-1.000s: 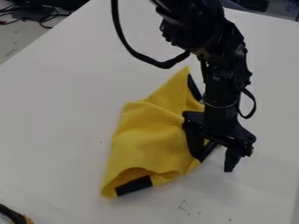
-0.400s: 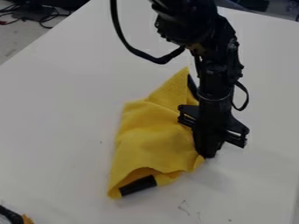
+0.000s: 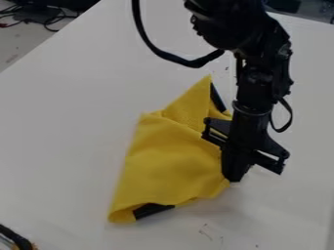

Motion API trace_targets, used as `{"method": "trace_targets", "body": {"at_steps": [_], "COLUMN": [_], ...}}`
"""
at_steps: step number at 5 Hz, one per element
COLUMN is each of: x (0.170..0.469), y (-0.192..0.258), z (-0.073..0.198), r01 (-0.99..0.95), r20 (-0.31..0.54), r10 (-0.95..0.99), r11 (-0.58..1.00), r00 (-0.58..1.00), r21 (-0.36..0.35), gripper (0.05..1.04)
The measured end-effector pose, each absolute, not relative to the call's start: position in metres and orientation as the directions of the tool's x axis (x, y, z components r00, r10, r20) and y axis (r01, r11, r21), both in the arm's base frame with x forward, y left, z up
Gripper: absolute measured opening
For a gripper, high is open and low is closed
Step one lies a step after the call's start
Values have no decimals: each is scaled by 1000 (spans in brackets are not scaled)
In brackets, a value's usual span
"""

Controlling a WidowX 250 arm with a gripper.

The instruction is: Fold the cloth from left to right

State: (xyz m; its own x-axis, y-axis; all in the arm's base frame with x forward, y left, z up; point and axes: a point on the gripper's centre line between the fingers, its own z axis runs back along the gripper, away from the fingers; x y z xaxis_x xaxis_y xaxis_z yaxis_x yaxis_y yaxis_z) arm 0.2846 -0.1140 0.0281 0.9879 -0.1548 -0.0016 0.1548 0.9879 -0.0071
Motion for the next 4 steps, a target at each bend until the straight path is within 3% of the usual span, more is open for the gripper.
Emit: {"method": "trace_targets", "body": {"at_steps": [1,2,4], "x": [280,259,228], "y": [-107,-83,1], "z": [79,97,82], "r01": [22,-45,-127], "r20": [110,155,179], "r10": [-25,40,118], "r11": [999,999,991], "r00": [994,987,977], "r21": [32,30,42], "gripper": [64,63,63]}}
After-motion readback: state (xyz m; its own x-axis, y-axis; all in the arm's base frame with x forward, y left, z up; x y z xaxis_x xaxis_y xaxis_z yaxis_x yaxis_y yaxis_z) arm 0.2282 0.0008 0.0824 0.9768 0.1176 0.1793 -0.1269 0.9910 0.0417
